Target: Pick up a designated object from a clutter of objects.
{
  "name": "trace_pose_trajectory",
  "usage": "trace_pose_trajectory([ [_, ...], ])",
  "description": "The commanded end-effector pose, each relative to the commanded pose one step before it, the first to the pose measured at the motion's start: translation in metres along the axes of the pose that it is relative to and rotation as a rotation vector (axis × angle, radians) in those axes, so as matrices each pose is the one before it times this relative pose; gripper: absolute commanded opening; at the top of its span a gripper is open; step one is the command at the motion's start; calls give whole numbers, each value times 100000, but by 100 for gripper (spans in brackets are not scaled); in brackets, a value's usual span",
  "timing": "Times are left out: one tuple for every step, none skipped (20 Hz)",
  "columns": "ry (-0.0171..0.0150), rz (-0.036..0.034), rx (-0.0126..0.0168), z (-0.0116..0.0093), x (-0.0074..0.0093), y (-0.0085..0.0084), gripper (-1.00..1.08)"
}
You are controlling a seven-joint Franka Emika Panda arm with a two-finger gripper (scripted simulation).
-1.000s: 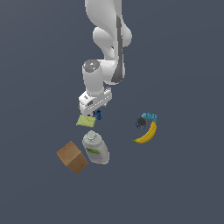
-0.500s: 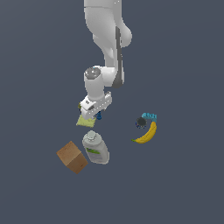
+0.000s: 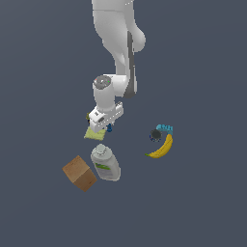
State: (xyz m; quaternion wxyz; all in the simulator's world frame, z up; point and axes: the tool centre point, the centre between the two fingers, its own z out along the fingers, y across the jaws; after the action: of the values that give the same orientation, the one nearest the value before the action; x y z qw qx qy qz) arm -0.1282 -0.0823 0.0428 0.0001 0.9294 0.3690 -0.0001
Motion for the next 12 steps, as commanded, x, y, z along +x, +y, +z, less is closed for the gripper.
trace_pose_trajectory([
  [-3, 6, 0, -2, 0, 7, -100],
  [0, 0, 0, 0, 0, 0, -100],
  [0, 0, 0, 0, 0, 0, -100],
  [0, 0, 0, 0, 0, 0, -100],
  [0, 0, 0, 0, 0, 0, -100],
  [0, 0, 0, 0, 0, 0, -100],
  [0, 0, 0, 0, 0, 0, -100],
  [0, 0, 0, -1, -2, -4, -100],
  [0, 0, 0, -21, 8, -3, -100],
  [0, 0, 0, -62, 23, -10, -100],
  [0, 0, 0, -102, 38, -16, -100],
  [0, 0, 0, -143, 53, -23, -100],
])
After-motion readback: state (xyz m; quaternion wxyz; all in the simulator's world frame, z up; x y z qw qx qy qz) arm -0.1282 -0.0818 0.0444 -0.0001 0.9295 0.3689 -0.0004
